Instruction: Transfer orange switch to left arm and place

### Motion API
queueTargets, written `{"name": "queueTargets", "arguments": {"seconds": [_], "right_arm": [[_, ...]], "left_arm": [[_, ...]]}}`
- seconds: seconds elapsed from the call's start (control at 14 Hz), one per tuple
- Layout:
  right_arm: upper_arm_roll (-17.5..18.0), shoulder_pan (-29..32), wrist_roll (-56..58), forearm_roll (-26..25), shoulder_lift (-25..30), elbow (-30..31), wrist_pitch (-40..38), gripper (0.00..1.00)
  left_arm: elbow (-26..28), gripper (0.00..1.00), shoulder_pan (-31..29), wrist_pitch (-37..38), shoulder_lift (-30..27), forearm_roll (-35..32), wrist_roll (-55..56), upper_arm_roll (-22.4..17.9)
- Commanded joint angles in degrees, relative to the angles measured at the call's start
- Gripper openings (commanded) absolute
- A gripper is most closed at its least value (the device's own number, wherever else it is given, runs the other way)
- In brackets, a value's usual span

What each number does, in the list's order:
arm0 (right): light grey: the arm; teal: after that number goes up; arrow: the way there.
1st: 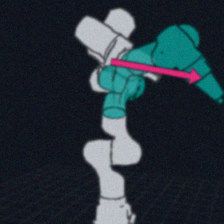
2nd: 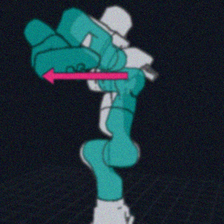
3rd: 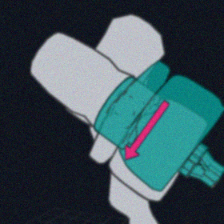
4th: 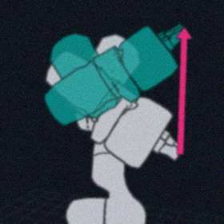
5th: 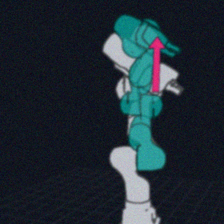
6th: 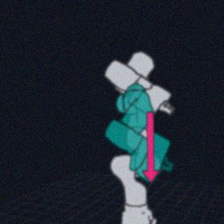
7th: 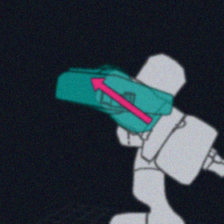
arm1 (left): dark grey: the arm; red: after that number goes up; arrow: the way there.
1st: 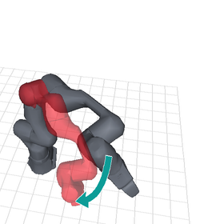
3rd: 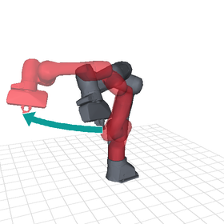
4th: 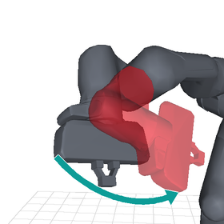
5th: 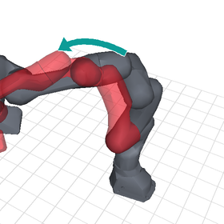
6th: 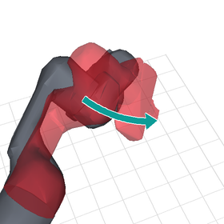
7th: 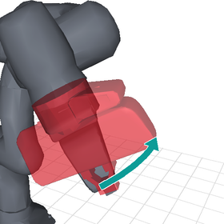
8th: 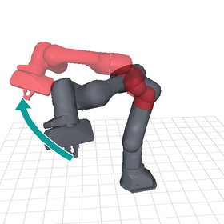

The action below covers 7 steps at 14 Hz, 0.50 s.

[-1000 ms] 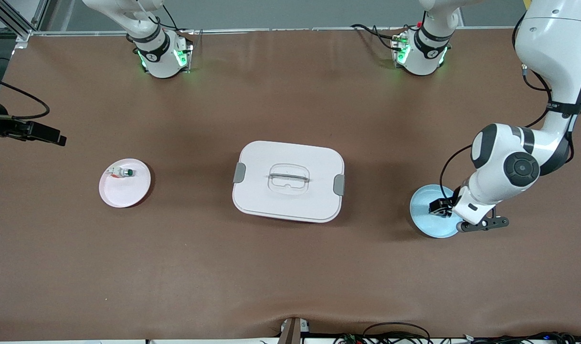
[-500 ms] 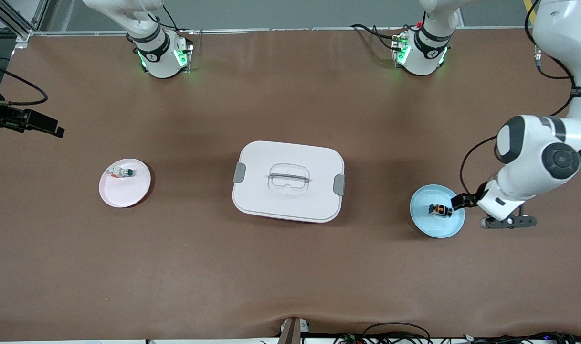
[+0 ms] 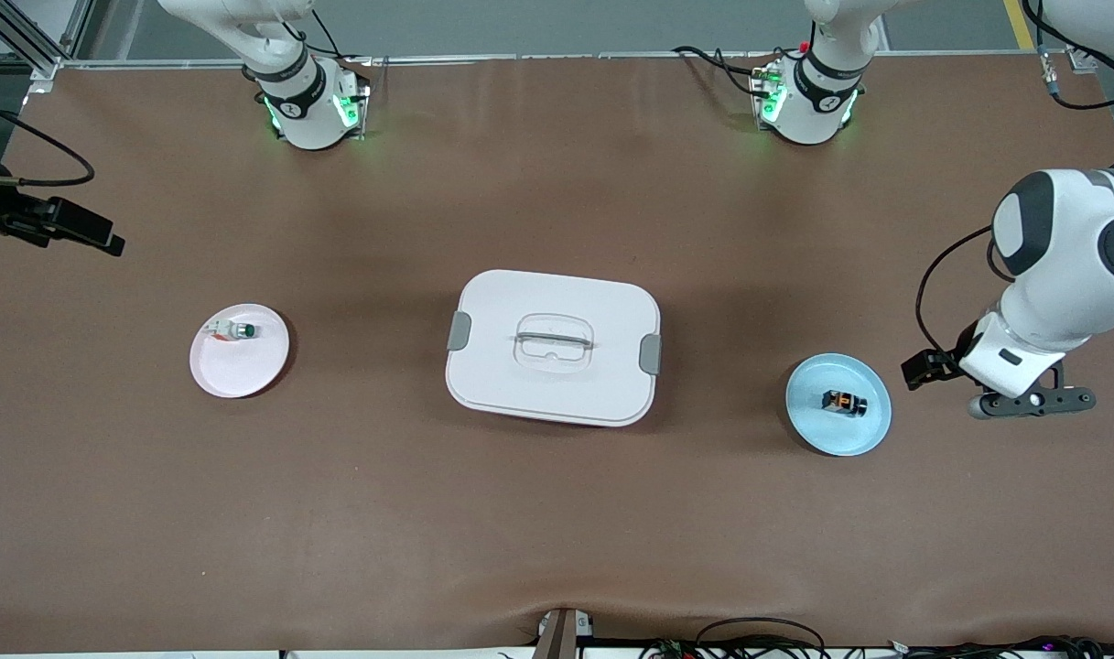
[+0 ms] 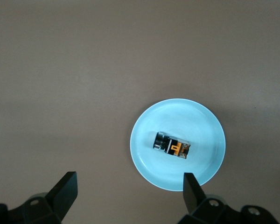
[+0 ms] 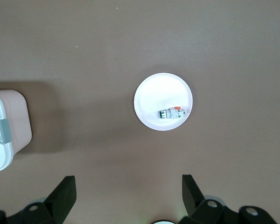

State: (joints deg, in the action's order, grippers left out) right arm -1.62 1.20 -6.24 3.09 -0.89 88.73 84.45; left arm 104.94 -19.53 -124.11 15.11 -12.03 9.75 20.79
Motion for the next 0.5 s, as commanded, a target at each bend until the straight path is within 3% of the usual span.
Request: {"name": "queueTargets", "arguments": {"seconds": [0.0,0.43], "right_arm": [[0.57,0.38,0.0,-0.37,2.91,3.29,1.15,1.0],[0.66,0.29,0.0,-0.37,4.76,5.93,3.0,1.0]], "left_arm": [[0.88,1.0,-1.12,1.67,-3.06,2.18,-2.19,0.31],[0.96,1.0,-1.03,5.1,-7.37,6.04,-6.32,-0.13]]}}
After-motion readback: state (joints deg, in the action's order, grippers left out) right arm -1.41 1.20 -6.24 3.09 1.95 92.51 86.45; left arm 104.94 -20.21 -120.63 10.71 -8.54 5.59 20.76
